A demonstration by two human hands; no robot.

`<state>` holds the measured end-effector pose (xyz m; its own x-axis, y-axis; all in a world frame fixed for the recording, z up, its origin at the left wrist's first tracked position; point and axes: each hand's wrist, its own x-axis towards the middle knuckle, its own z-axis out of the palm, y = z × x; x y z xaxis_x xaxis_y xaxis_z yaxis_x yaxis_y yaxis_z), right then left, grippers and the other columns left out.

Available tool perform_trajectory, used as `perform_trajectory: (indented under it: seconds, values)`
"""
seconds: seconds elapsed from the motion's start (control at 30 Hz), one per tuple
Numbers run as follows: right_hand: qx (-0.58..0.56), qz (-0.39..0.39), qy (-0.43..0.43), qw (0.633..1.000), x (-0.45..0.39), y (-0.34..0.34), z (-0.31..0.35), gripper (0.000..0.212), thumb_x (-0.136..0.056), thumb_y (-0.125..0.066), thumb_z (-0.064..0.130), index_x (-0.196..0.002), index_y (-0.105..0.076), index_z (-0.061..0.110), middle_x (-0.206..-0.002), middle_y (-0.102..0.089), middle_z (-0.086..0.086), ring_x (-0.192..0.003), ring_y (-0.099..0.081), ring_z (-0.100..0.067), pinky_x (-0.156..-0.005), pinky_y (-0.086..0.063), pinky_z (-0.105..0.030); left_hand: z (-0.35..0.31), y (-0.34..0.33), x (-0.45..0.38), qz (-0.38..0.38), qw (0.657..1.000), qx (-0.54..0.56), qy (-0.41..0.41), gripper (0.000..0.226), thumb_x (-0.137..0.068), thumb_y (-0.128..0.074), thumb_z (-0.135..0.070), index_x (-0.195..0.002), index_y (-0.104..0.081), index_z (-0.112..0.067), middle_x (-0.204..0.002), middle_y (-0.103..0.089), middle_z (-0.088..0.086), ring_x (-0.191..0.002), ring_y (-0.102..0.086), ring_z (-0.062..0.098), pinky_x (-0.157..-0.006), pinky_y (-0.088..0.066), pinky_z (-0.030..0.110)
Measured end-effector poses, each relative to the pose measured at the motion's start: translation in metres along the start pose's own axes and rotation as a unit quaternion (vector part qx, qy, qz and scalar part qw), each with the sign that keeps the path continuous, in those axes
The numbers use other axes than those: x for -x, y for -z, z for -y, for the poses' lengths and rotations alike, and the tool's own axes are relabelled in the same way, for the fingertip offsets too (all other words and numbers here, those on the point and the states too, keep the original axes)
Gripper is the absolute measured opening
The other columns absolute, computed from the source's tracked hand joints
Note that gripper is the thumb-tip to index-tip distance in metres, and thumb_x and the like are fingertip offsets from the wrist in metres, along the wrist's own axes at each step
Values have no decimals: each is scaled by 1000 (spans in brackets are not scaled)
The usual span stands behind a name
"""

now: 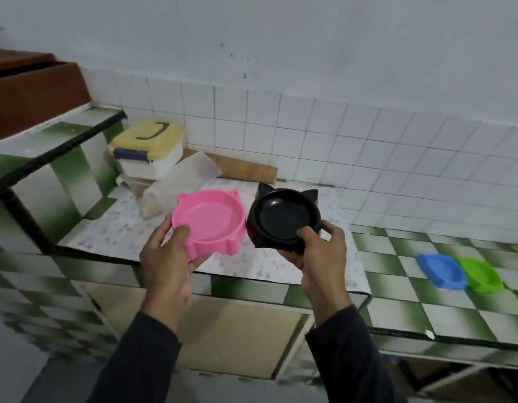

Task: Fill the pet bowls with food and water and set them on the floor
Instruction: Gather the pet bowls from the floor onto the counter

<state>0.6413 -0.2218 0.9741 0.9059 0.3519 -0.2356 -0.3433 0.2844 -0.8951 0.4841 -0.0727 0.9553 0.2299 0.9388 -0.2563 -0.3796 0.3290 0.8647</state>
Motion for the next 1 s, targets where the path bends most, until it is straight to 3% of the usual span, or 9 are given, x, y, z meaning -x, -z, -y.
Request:
perform_trajectory:
  seconds: [0.3, 0.8, 1.0]
  values:
    - [-33, -103, 32, 994, -38, 142, 51, 43, -83, -66, -1, -117, -51, 21, -113, -64, -15, -96, -71, -36, -61, -62, -46, 94, -107, 64, 93, 994, -40, 51, 45, -94, -71, -12, -136, -66, -26, -139, -59, 1, -112, -65, 27, -68, -64, 41]
    - [-67, -291, 64, 952, -49, 333, 92, 40, -87, -61, -2, -119, -48, 18, -113, -62, -18, -95, -71, -35, -58, -61, -43, 232, -235, 157, 237, 955, -105, 142, 49, -95, -71, -11, -142, -62, -24, -140, -57, -2, -110, -63, 23, -67, -64, 40]
    - [-68, -351, 65, 932, -65, 402, 105, 36, -88, -60, 0, -112, -49, 23, -120, -60, -18, -97, -71, -33, -58, -61, -44, 290, -283, 189, 282, 934, -124, 179, 47, -95, -70, -9, -137, -65, -28, -120, -62, -10, -107, -64, 23, -65, -64, 38]
